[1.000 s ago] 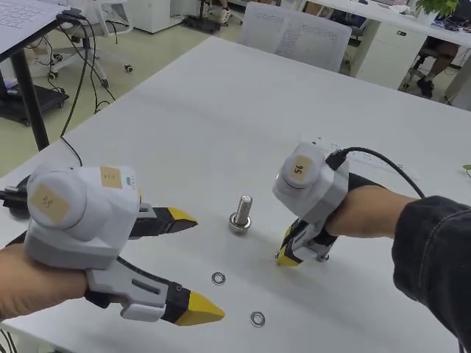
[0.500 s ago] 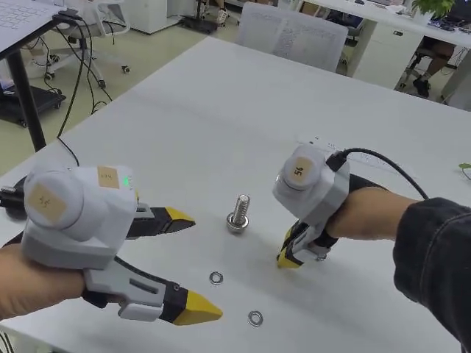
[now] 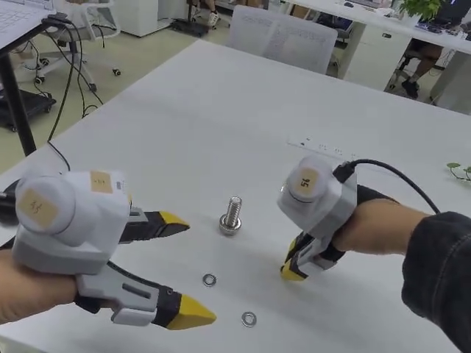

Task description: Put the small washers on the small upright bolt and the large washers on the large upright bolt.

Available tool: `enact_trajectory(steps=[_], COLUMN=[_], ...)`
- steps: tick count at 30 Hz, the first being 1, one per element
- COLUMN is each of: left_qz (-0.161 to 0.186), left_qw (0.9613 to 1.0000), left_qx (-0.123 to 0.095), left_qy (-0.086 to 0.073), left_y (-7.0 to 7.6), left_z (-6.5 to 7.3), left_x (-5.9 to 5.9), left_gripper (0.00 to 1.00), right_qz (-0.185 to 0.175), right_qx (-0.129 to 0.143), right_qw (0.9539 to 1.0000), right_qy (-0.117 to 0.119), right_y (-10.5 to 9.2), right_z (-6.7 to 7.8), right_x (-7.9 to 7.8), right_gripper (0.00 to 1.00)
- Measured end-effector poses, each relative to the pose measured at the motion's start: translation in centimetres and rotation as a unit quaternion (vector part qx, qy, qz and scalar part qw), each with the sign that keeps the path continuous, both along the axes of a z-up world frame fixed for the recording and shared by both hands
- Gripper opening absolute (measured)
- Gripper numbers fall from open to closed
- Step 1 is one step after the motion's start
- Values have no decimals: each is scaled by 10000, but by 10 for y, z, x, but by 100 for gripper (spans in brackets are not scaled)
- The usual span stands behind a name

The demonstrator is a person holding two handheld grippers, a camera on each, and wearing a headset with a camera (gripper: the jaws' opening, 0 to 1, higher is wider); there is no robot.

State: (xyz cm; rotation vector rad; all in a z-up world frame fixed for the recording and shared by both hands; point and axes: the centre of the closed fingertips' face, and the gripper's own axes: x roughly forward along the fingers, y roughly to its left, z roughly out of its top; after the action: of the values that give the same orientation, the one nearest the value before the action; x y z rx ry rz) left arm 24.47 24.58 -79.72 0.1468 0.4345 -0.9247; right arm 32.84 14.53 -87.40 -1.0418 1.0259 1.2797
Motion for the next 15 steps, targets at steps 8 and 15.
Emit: enact_trajectory(steps=[8,15], left_qz=[-15,-39], left_qw=[10000,10000], left_qx=[5,39], left_qy=[11,20], left_y=[0,0], left_z=[0,-1], left_x=[-2,-3], left_gripper=[77,77], right_qz=[-83,-249], right_qx=[7,-32], right_qw=[10000,9997], right_qy=[11,41], right_y=[-14,-34], right_z=[1,1], right_x=[-7,-9], right_gripper=[14,14])
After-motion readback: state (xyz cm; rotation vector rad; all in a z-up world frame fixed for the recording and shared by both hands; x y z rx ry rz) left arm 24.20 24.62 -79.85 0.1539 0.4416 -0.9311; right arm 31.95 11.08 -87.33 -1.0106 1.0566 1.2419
